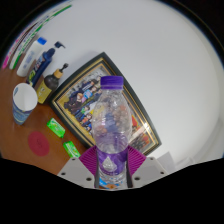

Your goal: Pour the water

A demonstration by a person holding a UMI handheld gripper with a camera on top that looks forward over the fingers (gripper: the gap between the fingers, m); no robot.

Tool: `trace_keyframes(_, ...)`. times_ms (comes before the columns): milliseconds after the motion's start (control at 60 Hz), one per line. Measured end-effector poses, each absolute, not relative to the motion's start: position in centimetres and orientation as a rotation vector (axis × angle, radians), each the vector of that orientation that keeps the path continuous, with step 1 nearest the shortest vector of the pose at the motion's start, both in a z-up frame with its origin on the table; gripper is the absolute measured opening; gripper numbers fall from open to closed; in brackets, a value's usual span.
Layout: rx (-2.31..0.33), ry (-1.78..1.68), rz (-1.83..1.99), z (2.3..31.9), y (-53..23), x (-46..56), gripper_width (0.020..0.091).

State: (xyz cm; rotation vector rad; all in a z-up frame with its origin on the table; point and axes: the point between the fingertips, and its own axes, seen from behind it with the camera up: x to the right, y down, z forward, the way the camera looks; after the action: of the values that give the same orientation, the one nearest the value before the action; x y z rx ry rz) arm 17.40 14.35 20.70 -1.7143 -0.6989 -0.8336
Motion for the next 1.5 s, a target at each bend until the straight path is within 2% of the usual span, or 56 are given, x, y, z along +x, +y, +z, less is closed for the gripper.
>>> trace_keyframes(150,-1.518,-1.021,-1.092,22.1,15.4,11.8,0.0364)
trace_keyframes(467,-1.16,-1.524,-1.537,19.7,16.1,7.1,0.0366)
trace_keyframes(633,-1.172,-1.57,-1.562,18.8,15.7,7.0,0.0368)
trace_keyframes(817,-1.39,-1.376,-1.334,20.3,15.0,7.3,0.0364)
trace_keyframes(1000,-1.75,-0.845,-0.779,22.0,14.0,7.3,0.0365)
trace_keyframes(1083,-1.86,-0.59,-0.49,21.6,14.0,7.2,0.0365)
trace_keyframes(1150,-1.918,-0.414,-0.294,20.3,14.0,7.3,0.0366)
trace_keyframes(1267,-1.985,-0.193,-0.004,16.2,14.7,7.4,0.0366)
trace_keyframes(1500,-1.976,-0.143,0.198,9.7,15.2,4.2,0.0366)
